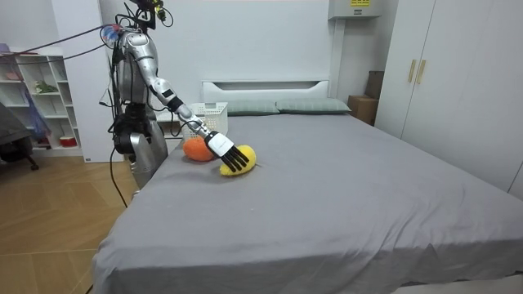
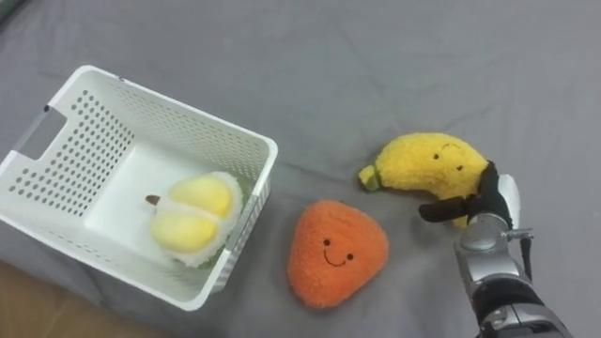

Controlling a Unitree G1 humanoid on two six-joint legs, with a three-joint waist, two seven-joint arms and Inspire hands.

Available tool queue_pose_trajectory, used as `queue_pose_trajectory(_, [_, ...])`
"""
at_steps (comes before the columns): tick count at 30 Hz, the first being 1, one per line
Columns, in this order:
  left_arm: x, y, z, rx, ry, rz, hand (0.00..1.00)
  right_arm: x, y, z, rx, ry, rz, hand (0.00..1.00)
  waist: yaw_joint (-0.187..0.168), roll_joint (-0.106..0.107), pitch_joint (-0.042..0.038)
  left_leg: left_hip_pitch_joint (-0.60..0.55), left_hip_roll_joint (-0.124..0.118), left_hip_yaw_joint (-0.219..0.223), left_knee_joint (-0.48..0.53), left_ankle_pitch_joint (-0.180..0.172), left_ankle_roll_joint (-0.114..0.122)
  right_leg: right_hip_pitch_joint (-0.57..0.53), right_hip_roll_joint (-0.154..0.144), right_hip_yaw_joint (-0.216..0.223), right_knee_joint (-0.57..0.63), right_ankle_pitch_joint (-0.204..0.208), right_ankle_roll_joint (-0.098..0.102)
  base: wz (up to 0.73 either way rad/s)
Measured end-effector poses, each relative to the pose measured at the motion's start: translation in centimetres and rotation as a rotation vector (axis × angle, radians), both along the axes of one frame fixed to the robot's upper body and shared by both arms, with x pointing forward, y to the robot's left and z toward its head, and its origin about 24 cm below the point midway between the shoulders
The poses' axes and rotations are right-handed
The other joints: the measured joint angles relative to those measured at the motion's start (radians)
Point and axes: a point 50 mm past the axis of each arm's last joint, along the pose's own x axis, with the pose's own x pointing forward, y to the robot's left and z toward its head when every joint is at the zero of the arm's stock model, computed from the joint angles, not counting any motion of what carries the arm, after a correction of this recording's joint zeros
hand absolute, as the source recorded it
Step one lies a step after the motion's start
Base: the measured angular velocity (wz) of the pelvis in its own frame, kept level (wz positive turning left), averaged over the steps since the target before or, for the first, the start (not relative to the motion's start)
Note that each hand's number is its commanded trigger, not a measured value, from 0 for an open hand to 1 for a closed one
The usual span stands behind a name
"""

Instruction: Collect toys from the bed

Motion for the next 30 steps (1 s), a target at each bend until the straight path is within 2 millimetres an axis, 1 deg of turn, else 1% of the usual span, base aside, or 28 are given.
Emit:
queue_pose_trajectory(1, [0.1,-0.2,0.0,0.0,0.001,-0.021,0.0,0.3,0.0,0.3,-0.007,-0.015,-0.014,1.0,0.0,0.001,-0.0007,-0.003,-0.002,-0.007,0.004,0.001,0.0,0.001,-0.001,-0.007,0.0,0.0,0.0,0.17])
queue_pose_trajectory(5, [0.1,-0.4,-0.1,0.0,0.001,-0.041,0.0,1.4,0.1,1.7,-0.02,-0.086,-0.045,1.0,0.002,0.003,-0.0003,-0.014,-0.008,-0.024,0.015,0.007,0.001,0.003,-0.005,-0.025,0.0,0.0,0.0,0.15])
queue_pose_trajectory(10, [-0.2,-0.5,-0.2,-0.002,0.019,-0.048,0.0,1.9,0.1,2.3,-0.02,-0.126,-0.076,1.0,0.01,0.011,0.0015,-0.015,-0.011,-0.031,0.013,0.013,0.001,0.005,-0.009,-0.036,0.002,0.0,0.0,0.06])
queue_pose_trajectory(13, [-0.1,-0.6,-0.2,-0.01,0.017,-0.053,0.0,1.8,-0.1,2.4,-0.026,-0.127,-0.08,1.0,0.016,0.017,0.002,-0.016,-0.011,-0.034,0.011,0.016,-0.001,0.005,-0.008,-0.038,0.003,0.0,0.0,0.0])
queue_pose_trajectory(17, [0.0,-0.7,-0.2,-0.017,0.015,-0.061,0.0,1.8,-0.2,2.5,-0.026,-0.127,-0.081,1.0,0.016,0.027,0.0008,-0.016,-0.011,-0.033,0.009,0.017,-0.002,0.004,-0.008,-0.04,0.002,0.0,0.0,0.0])
queue_pose_trajectory(24, [0.4,-0.8,-0.1,-0.027,-0.008,-0.071,0.0,2.1,0.0,2.7,-0.013,-0.156,-0.052,1.0,0.015,0.028,0.0009,-0.015,-0.011,-0.03,0.005,0.017,-0.002,0.003,-0.008,-0.041,0.002,0.0,0.0,0.0])
queue_pose_trajectory(25, [0.4,-0.8,-0.1,-0.028,-0.012,-0.071,0.0,2.0,0.0,2.6,-0.005,-0.159,-0.049,1.0,0.011,0.028,0.0009,-0.014,-0.011,-0.03,0.004,0.017,-0.002,0.004,-0.009,-0.042,0.002,0.0,0.0,0.0])
queue_pose_trajectory(30, [0.1,-0.8,-0.2,-0.026,-0.001,-0.068,0.0,1.3,-0.2,1.6,0.022,-0.116,-0.031,1.0,0.0,0.028,0.001,-0.012,-0.011,-0.03,0.004,0.018,-0.001,0.005,-0.009,-0.035,0.002,0.0,0.001,-0.01])
